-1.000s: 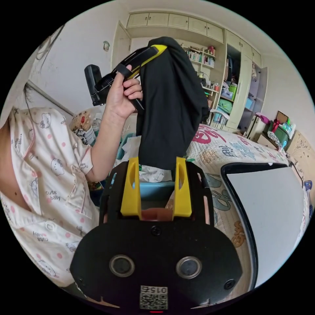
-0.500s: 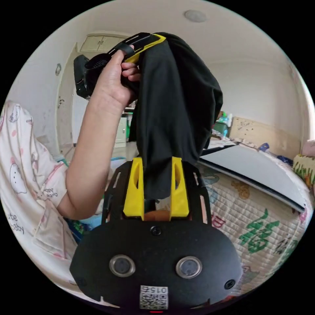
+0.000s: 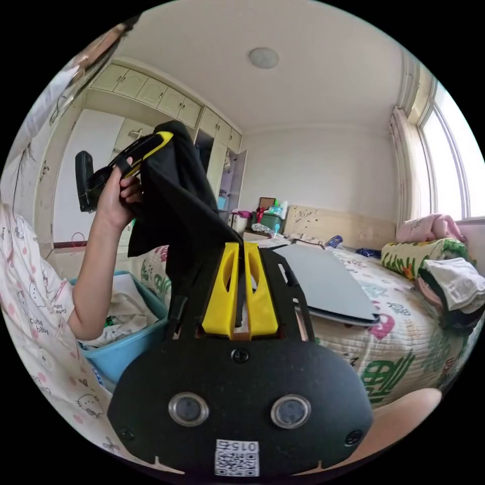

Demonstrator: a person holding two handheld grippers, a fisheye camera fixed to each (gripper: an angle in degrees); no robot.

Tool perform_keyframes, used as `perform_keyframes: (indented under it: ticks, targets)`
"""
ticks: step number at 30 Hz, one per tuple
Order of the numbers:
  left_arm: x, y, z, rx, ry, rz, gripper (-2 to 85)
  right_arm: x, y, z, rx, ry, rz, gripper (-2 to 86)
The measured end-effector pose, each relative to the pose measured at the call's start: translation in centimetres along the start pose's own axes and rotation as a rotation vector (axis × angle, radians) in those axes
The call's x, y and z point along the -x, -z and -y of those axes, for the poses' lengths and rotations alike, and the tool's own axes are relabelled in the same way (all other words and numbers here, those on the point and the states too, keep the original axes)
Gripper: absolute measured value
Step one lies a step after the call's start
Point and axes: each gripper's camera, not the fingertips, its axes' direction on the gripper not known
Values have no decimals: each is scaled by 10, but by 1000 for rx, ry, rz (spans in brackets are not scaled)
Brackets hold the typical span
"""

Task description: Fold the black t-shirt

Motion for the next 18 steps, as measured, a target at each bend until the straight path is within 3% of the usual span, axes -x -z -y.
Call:
perform_keyframes:
  ticks: [11,18]
  targets:
    - [-18,-65,33,37,-67,-116,57,-53,80,141,-84,173,-278,-7]
    - [-20,-125,66,81,-100,-154,69,-91,81,218,-58,289,-400,-8]
